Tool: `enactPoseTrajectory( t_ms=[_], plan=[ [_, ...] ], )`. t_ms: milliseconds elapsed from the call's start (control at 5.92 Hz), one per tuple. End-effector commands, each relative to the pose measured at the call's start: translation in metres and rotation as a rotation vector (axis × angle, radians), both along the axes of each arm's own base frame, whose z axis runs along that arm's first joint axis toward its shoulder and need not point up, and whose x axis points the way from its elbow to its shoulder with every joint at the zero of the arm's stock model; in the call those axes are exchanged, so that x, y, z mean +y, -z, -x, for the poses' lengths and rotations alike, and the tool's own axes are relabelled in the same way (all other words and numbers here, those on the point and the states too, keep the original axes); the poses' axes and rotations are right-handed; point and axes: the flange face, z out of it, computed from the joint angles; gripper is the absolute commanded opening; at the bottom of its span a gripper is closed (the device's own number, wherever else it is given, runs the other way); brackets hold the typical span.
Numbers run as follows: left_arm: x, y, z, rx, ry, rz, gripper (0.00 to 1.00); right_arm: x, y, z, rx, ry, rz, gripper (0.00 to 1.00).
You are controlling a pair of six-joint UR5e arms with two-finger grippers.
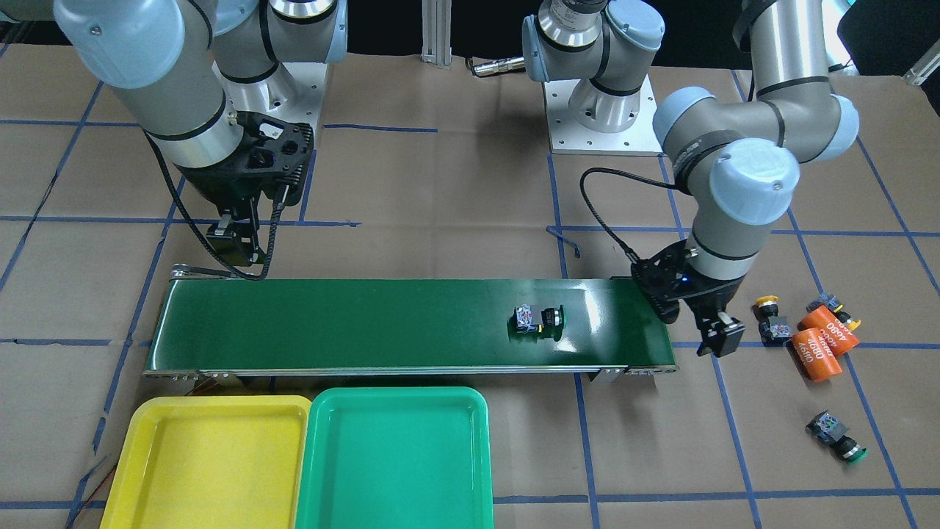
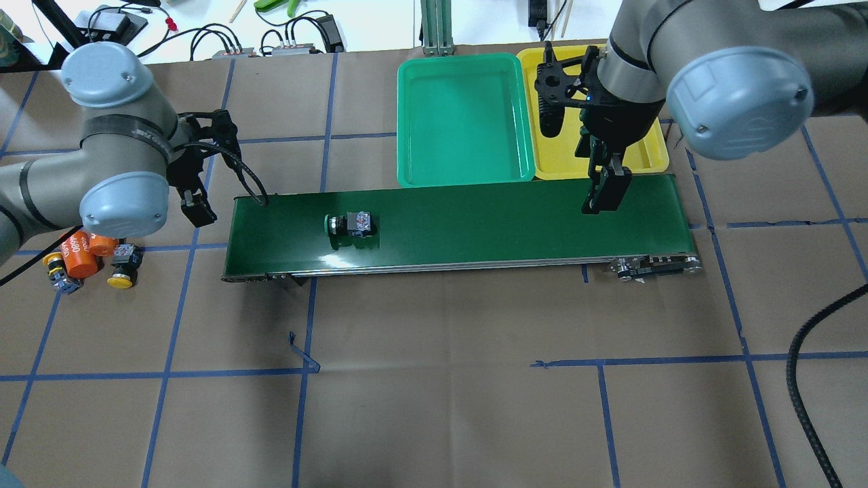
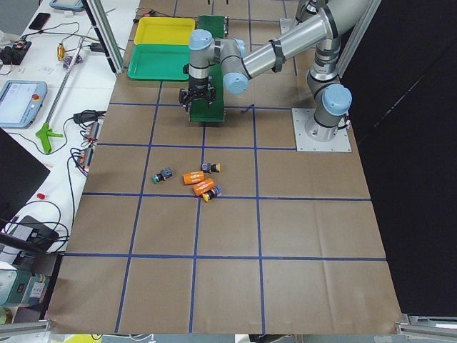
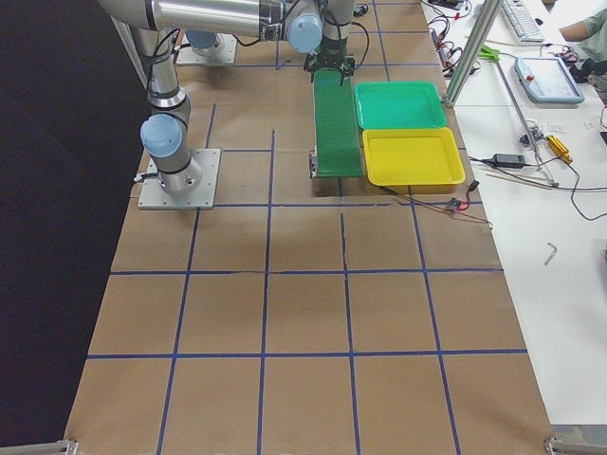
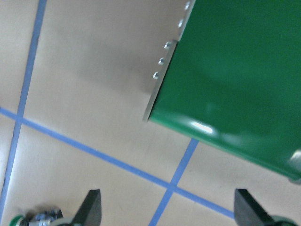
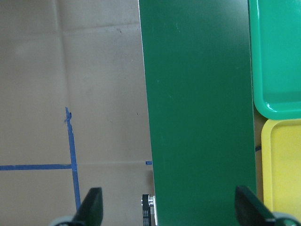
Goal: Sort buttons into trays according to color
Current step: 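Release the button and withdraw the left gripper while right gripper approaches it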
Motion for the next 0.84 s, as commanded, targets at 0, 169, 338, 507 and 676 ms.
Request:
enactPoseTrajectory(
  t_ms=[0,169,338,507,676],
  plan=[
    [0.01,0.004,-0.099,0.03,-0.462,0.049,0.99,-0.007,0.011,-0.024,-0.003,-0.012,0.039,1.0],
    [0.018,0.014,-0.126,0.047,-0.649,0.059,0.99,-0.024,0.03,-0.036,-0.009,-0.028,0.078,1.0],
    [0.02,0.028,-0.128,0.062,-0.908,0.08,0.99,-0.033,0.05,-0.059,-0.016,-0.063,0.104,1.0],
    [0.019,0.047,-0.131,0.065,-1.026,0.058,0.99,-0.03,0.062,-0.098,-0.026,-0.119,0.148,1.0],
    [0.025,0.077,-0.163,0.065,-1.146,0.017,0.98,-0.025,0.08,-0.13,-0.03,-0.121,0.157,1.0]
  ],
)
